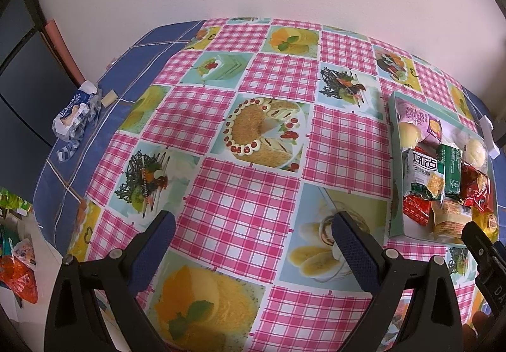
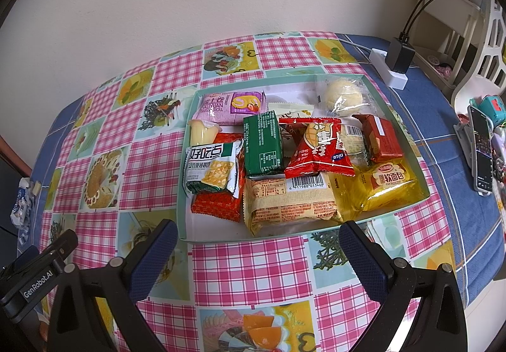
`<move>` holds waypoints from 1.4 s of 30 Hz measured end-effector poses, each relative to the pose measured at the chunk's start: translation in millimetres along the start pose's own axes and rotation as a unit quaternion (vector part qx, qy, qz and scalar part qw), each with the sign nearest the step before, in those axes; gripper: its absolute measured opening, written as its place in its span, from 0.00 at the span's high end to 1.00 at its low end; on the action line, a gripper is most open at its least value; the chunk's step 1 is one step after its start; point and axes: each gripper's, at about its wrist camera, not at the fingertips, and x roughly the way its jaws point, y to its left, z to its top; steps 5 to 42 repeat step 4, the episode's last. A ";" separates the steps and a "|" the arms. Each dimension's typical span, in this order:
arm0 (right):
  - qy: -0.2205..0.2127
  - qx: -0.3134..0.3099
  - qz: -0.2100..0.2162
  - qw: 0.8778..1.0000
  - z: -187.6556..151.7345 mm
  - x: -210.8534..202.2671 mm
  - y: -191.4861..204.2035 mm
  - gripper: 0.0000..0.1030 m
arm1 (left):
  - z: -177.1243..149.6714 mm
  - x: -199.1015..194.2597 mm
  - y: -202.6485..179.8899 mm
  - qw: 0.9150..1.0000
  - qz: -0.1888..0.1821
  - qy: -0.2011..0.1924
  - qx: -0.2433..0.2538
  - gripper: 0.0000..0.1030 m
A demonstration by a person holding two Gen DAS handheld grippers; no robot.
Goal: Organize snacks
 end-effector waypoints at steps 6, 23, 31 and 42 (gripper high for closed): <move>0.000 -0.001 0.000 1.000 0.2 0.1 -0.1 0.00 | 0.4 -0.2 0.8 1.000 -0.001 0.001 0.001 0.04; 0.000 -0.001 0.000 1.000 0.2 0.1 -0.1 0.00 | 0.4 -0.2 0.8 1.000 -0.001 0.001 0.001 0.04; 0.000 -0.001 0.000 1.000 0.2 0.1 -0.1 0.00 | 0.4 -0.2 0.8 1.000 -0.001 0.001 0.001 0.04; 0.000 -0.001 0.000 1.000 0.2 0.1 -0.1 0.00 | 0.4 -0.2 0.8 1.000 -0.001 0.001 0.001 0.04</move>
